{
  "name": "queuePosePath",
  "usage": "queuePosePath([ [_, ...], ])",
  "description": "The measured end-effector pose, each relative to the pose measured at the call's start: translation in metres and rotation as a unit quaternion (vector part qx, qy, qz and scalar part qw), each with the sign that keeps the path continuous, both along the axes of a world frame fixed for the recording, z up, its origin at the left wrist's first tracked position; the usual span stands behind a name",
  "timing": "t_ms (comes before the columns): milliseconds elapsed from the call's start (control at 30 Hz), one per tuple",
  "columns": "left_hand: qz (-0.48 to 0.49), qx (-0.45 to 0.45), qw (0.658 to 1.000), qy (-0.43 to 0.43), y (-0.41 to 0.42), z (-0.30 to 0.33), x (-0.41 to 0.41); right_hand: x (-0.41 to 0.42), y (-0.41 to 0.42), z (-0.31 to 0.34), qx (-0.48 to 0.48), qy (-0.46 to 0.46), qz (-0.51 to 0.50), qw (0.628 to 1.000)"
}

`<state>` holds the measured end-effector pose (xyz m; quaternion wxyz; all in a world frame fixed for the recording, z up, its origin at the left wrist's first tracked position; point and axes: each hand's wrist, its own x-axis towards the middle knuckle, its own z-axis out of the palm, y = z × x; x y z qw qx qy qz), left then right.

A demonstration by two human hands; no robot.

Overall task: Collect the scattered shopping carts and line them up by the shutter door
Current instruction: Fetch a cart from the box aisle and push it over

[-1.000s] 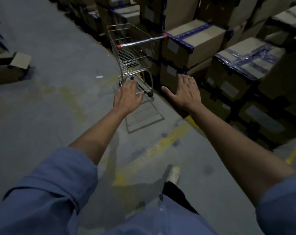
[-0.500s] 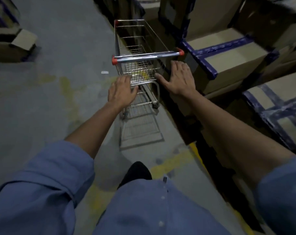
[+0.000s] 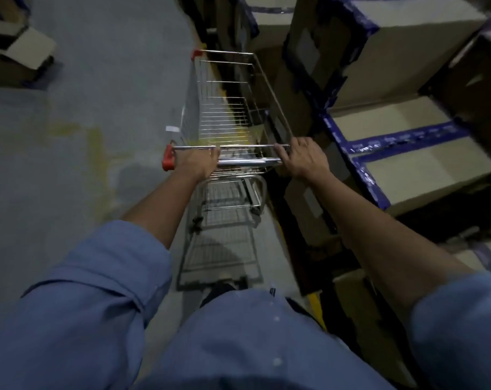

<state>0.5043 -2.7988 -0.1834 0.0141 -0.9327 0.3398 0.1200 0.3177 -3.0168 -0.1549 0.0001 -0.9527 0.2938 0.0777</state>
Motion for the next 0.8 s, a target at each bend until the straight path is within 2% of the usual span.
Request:
queuePosePath([
  [67, -0.007, 0.0, 0.999, -0.034, 0.012, -0.015, 0.018, 0.01, -0.021, -0.033, -0.002, 0.06, 0.062, 0.996],
  [133, -0.006, 0.015, 0.999, -0.028, 0.026, -0.027, 0.026, 0.015, -0.02, -0.049, -0.011, 0.1, 0.098, 0.99],
  [233, 0.009, 0.043, 0.999, -0.012, 0.039, -0.028, 0.019, 0.015, -0.019, -0.057, -0.016, 0.074, 0.059, 0.995],
  [333, 0.013, 0.057, 0.998, -0.009, 0.042, -0.025, -0.002, 0.013, -0.024, -0.053, -0.012, 0.082, 0.086, 0.993],
  [400, 0.059, 0.032, 0.997, -0.023, 0.04, -0.021, -0.012, 0.024, -0.039, -0.05, -0.011, 0.084, 0.1, 0.991],
  [567, 0.151, 0.028, 0.988, 0.007, 0.057, -0.022, -0.047, 0.046, -0.044, -0.041, 0.015, 0.071, 0.187, 0.98],
  [800, 0.275, 0.027, 0.961, 0.025, 0.147, -0.012, -0.097, 0.074, 0.043, -0.021, -0.033, 0.059, 0.315, 0.947],
])
